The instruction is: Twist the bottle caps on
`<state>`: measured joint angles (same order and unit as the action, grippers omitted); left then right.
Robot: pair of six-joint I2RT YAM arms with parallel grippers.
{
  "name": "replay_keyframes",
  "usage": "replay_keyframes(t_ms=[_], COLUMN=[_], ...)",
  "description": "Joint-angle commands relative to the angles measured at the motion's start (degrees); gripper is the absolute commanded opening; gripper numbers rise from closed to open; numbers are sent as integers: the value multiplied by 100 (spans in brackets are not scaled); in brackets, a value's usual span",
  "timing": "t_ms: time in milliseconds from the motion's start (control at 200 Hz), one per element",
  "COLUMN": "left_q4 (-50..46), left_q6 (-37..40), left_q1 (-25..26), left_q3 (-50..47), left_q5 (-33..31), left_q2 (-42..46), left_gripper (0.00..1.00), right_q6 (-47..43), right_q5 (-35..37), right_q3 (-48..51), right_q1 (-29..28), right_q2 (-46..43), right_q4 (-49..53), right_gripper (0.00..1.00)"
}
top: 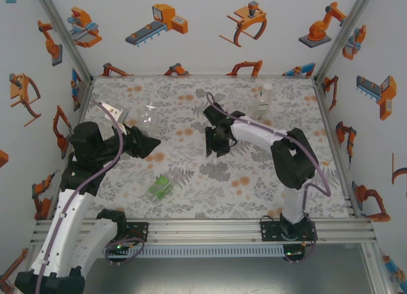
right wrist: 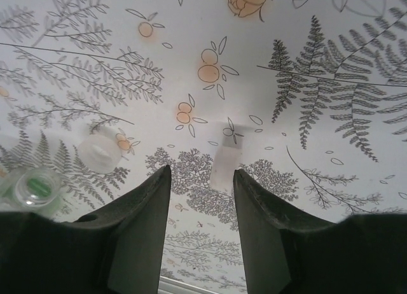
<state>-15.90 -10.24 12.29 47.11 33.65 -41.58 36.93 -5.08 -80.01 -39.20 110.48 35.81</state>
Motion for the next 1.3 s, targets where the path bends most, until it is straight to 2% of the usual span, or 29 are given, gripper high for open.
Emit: replay_keyframes(t_ms=[0,310,441,736,811,1001,1297], left_q4=[126,216,234,263,274,266,276], left_q6=[-55,-127,-145,-149,-163,-154,-153], left_q1=[-28,-25,-26,-25,-25,-25,-25], left_q3=[-57,-150,-150,-131,-141,-153,-176], left_q5=[105,106,112,109,115,115,124], left_q2=[83,118,105,55,54,63,68], left_gripper=[0,0,0,0,0,0,0], right_q6=[188,245,219,195,222,330,380], right_q5=[18,-72,-48,398,433,254,305], right_q3=[-85,119,129,55,65,331,464], right_q1=[0,-13,-26,-190,-283,-402,-421], right_q2=[246,272,186,-410,-456,-343,-218], right_q4=[236,289,365,740,835,690,540], right_gripper=[41,27,32,33,30,9,8])
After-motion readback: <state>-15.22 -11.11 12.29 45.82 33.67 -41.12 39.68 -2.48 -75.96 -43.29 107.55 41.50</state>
